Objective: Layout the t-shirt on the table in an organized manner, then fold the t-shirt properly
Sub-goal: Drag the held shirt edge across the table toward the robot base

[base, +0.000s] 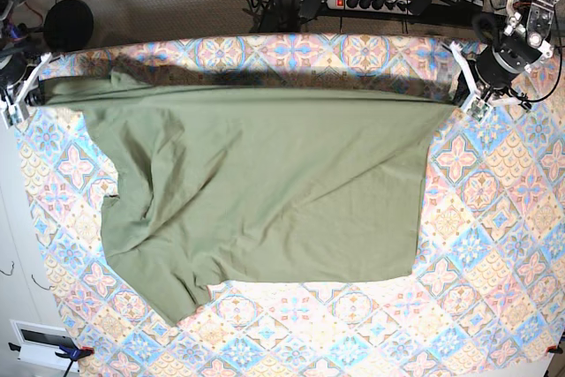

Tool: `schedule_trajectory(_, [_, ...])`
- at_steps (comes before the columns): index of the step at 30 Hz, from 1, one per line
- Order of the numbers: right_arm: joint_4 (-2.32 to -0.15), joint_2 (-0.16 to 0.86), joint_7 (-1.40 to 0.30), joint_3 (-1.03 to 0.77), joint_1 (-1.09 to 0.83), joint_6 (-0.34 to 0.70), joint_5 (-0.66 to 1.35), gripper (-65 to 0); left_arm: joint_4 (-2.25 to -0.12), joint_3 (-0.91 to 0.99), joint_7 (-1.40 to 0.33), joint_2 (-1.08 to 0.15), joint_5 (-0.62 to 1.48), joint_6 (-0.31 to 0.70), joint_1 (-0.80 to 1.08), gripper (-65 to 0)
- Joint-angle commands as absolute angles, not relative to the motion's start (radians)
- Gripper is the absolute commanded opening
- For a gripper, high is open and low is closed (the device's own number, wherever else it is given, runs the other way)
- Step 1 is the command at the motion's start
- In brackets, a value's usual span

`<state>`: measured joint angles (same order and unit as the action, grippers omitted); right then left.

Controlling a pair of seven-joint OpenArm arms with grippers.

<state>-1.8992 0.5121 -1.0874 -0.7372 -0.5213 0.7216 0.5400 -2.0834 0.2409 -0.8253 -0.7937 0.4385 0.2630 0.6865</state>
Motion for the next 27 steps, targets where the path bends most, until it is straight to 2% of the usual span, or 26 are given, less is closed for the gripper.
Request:
schedule_trajectory(1, [-1.911,0.541,-1.099,-0.757,-0.532,0.698,0.509,-64.5,-2.087,0.248,-0.832,-0.823,0.4,0.229,0.691,-65.0])
schedule_trajectory(13, [-1.911,0.524,-1.129,-0.757,-0.737,0.698,0.509,-64.6,-2.084,0.179,-0.834,-0.9,0.375,0.229,0.805,-65.0])
schedule_trajectory(19, [-1.911,0.417,-1.129,-0.837,-0.757,0.698,0.509,-64.6,-2.074,0.177,-0.834,-0.891,0.217,0.229,0.825,-65.0])
schedule_trajectory(27, [-1.911,0.326,-1.127,-1.046,-0.788,0.698,0.544,-64.6,-2.049,0.18,-0.834,-0.891,0.194,0.229,0.822,-65.0])
